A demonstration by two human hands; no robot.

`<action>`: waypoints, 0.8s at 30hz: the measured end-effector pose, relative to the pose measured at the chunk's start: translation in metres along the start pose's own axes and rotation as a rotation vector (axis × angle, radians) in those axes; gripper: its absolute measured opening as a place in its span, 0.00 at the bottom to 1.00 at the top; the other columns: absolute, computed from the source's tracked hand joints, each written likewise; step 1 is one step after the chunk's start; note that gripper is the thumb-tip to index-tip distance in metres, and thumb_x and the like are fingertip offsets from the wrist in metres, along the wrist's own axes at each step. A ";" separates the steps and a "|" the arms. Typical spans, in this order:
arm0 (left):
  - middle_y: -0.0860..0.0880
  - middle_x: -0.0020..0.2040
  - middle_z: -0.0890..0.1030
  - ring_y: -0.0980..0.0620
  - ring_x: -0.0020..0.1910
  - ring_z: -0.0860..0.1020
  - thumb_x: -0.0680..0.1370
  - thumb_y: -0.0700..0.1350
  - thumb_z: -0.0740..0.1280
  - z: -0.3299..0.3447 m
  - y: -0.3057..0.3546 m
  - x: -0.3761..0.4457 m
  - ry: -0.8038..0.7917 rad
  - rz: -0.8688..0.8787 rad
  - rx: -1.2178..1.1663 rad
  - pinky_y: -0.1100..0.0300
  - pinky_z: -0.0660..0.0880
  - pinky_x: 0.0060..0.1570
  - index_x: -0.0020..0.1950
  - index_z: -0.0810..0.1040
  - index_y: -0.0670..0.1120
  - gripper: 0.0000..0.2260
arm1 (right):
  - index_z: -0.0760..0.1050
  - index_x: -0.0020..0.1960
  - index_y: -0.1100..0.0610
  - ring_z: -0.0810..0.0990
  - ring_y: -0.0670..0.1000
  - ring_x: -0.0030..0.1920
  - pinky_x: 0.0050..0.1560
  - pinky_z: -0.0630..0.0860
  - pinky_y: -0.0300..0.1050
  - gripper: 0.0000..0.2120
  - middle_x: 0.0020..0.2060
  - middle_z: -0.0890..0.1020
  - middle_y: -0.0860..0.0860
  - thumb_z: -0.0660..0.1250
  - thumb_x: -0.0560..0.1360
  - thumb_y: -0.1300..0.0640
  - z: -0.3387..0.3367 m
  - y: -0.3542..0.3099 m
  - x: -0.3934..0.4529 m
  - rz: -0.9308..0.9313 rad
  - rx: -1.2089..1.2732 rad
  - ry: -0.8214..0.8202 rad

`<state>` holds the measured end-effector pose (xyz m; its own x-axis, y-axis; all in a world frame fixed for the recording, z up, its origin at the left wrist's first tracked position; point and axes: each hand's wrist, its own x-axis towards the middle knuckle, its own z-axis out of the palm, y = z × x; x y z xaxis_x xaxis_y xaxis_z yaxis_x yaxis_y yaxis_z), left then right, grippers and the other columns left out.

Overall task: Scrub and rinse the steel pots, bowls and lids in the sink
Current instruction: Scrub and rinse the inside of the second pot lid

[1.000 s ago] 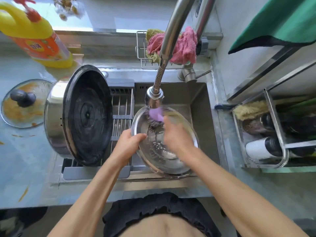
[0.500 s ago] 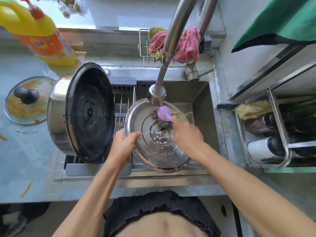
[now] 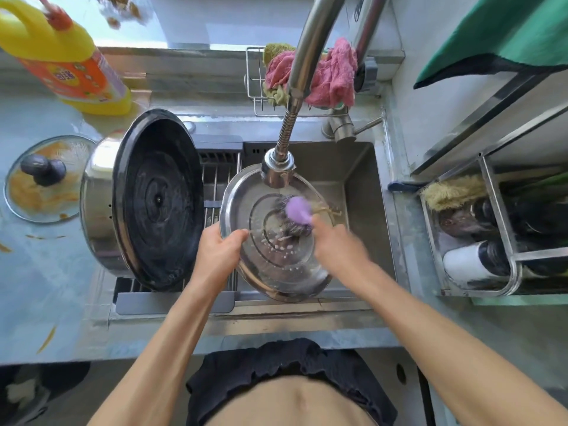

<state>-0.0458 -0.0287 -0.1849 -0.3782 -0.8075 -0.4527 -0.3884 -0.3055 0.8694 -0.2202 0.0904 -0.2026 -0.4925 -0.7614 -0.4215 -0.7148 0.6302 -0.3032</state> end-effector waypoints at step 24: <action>0.55 0.38 0.84 0.62 0.38 0.81 0.80 0.39 0.65 0.015 -0.008 -0.005 0.249 0.110 -0.080 0.66 0.77 0.39 0.45 0.82 0.49 0.09 | 0.68 0.70 0.45 0.75 0.54 0.35 0.33 0.68 0.46 0.18 0.38 0.78 0.54 0.54 0.83 0.57 0.010 -0.017 -0.038 -0.020 0.289 -0.146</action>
<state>-0.0536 -0.0148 -0.1926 -0.1922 -0.9342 -0.3006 -0.2850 -0.2400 0.9280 -0.1843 0.1101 -0.1903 -0.3882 -0.7574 -0.5250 -0.5431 0.6482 -0.5337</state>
